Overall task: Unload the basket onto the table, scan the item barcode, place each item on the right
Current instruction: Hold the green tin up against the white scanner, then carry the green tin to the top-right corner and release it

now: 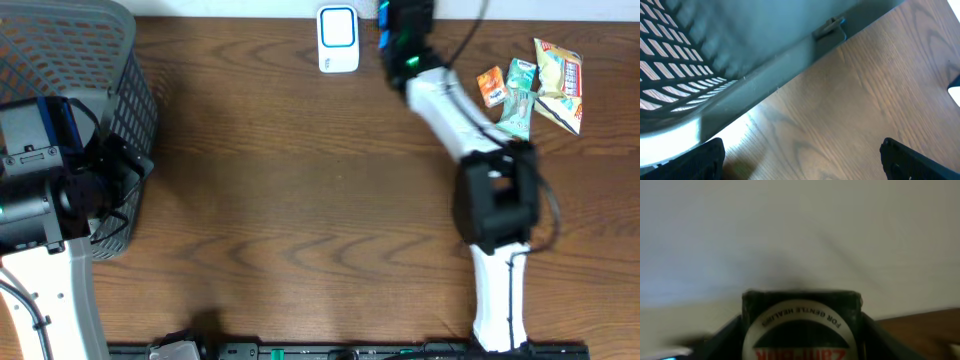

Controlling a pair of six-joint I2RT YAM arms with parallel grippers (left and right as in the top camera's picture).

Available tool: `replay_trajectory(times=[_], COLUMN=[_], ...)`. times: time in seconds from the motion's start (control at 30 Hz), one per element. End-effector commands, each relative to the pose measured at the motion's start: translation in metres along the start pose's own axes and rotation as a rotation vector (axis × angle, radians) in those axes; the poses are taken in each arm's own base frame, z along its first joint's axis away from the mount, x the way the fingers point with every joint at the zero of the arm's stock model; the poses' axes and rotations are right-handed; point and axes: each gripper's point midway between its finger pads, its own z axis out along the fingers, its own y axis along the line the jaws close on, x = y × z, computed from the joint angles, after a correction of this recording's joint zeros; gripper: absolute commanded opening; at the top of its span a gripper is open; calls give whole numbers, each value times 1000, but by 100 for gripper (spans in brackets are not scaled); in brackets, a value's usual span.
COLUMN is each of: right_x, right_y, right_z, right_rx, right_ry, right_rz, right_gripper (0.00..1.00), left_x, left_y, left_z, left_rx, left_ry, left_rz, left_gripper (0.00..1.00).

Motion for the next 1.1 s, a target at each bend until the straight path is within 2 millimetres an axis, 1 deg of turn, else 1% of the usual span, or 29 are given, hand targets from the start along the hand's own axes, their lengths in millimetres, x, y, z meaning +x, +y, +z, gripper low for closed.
replay_trajectory(times=[0.0,0.03,0.07,0.1,0.17,0.2,0.23,0.3,0.37,0.4,0.43,0.47,0.5,0.53,0.6,0.67,0.73,0.8,0.83,0.87,0.9,0.93,0.97,1.0,1.03,1.07], right_x=[-21,-14,-9,2,25,42,52,66,79,86,87,92,94,97,97,93,80,62,48,36,24,8,0,-9,-18,-22], right_y=[-72,-93,-103,-121,-150,-170,-180,-199,-214,-223,-226,-232,-232,-233,-234,-227,-207,-182,-163,-149,-135,-123,-118,-113,-106,-101], right_z=[-1,1,2,2,3,2,0,-1,-4,-6,-7,-8,-9,-10,-13,-20,-30,-41,-52,-62,-76,-94,-106,-122,-145,-158], right_rx=[125,156,171,198,241,265,277,304,313,321,325,327,321,316,315,295,211,94,-3,-72,-141,-204,-231,-257,-291,-315], right_ry=[47,96,122,177,275,352,393,451,505,533,542,564,573,587,598,607,602,581,564,552,542,530,526,525,535,541], right_rz=[7,-11,-20,-40,-70,-92,-102,-113,-117,-118,-118,-118,-116,-117,-121,-126,-111,-78,-53,-37,-24,-15,-14,0,16,17], right_gripper=[47,47,48,49,50,52,54,62,67,72,77,85,89,99,99,99,99,99,99,99,99,99,99,99,99,99], left_x=[-3,-3,-3,-3,-3,-3,-3,-3,-3,-3,-3,-3,-3,-3,-3,-3,-3,-3,-3,-3,-3,-3,-3,-3,-3,-3], left_y=[1,1,1,1,1,1,1,1,1,1,1,1,1,1,1,1,1,1,1,1,1,1,1,1,1,1], left_z=[-4,-4,-4,-4,-4,-4,-4,-4,-4,-4,-4,-4,-4,-4,-4,-4,-4,-4,-4,-4,-4,-4,-4,-4,-4,-4], left_rx=[0,0,0,0,0,0,0,0,0,0,0,0,0,0,0,0,0,0,0,0,0,0,0,0,0,0], left_ry=[-15,-15,-15,-15,-15,-15,-15,-15,-15,-15,-15,-15,-15,-15,-15,-15,-15,-15,-15,-15,-15,-15,-15,-15,-15,-15], left_rz=[-10,-10,-10,-10,-10,-10,-10,-10,-10,-10,-10,-10,-10,-10,-10,-10,-10,-10,-10,-10,-10,-10,-10,-10,-10,-10], left_gripper=[98,98,98,98,98,98,98,98,98,98,98,98,98,98,98,98,98,98,98,98,98,98,98,98,97,97])
